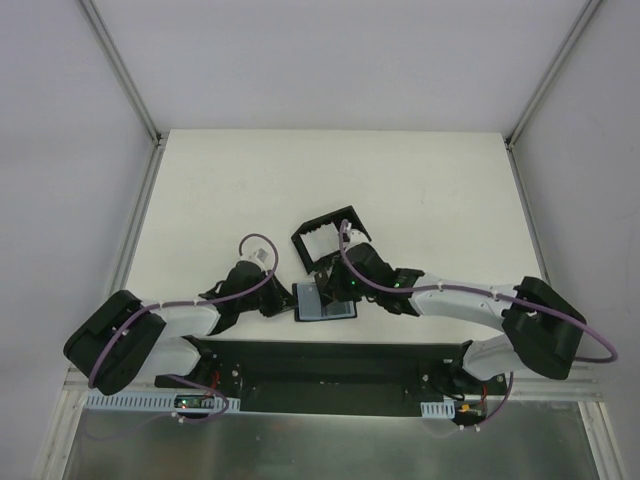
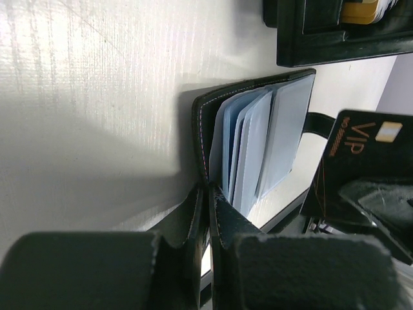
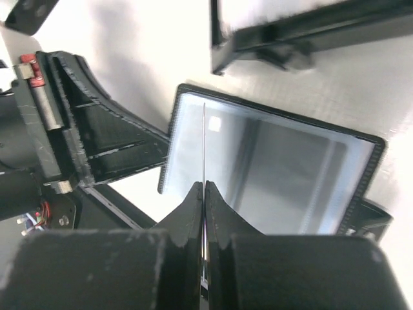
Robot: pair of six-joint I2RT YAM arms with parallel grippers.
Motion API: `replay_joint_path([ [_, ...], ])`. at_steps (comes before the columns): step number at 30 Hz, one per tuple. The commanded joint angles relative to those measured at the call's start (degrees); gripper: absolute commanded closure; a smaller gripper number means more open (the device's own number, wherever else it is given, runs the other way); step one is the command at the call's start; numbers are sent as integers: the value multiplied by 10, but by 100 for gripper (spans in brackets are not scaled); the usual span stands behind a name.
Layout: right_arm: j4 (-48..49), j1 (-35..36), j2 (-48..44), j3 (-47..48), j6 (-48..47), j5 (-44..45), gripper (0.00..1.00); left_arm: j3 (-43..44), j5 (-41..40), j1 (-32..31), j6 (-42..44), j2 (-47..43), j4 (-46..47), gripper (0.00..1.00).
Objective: Put the credit cards into the card holder
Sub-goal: Insert the credit card into the card holder.
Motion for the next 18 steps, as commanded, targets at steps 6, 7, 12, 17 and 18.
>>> replay_joint_path([
  [6, 107, -22, -15, -91, 57, 10, 99, -26, -42, -6, 45, 37, -132, 100],
  [7, 126, -24, -9, -97, 62, 7, 100, -25, -42, -6, 45, 39, -131, 100],
  [12, 206, -31, 31, -120, 91, -10, 100, -18, -36, -6, 51, 50, -131, 100],
  [17, 260, -33, 72, -142, 136, -18, 100, -16, -36, -6, 51, 52, -132, 100],
  [18, 285, -33, 79, -154, 147, -19, 100, -16, -36, -6, 50, 53, -132, 100],
])
